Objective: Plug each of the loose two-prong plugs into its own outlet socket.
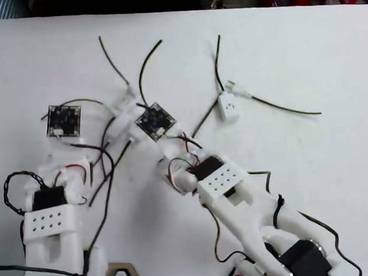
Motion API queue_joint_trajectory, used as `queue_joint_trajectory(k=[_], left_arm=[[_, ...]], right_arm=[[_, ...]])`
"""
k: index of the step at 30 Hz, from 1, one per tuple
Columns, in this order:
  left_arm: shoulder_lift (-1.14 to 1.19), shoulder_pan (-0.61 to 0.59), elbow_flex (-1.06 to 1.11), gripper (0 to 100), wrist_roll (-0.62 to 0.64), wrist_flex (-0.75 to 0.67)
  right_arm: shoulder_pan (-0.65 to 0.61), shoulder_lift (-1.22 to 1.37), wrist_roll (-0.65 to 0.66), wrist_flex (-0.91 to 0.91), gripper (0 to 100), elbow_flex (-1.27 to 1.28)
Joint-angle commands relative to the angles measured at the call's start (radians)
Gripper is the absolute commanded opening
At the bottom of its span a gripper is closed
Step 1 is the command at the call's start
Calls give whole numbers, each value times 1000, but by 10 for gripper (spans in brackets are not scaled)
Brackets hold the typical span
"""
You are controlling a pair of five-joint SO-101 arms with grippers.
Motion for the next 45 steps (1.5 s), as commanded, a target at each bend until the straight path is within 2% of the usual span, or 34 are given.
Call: queue_joint_trajectory(k=[1,11,25,34,45], left_arm=[[-27,-10,-3,24,8,-20],[-27,-10,-3,24,6,-20],[-25,-10,-2,24,6,-20],[-25,-10,-2,24,6,-18],[-25,-10,-2,24,6,-20]], right_arm=[[-12,-18,2,-22,17,-38],[-18,-209,2,4,17,21],[-28,1,9,-116,17,31],[31,-1,11,-110,17,43],[-15,-1,2,-108,17,71]])
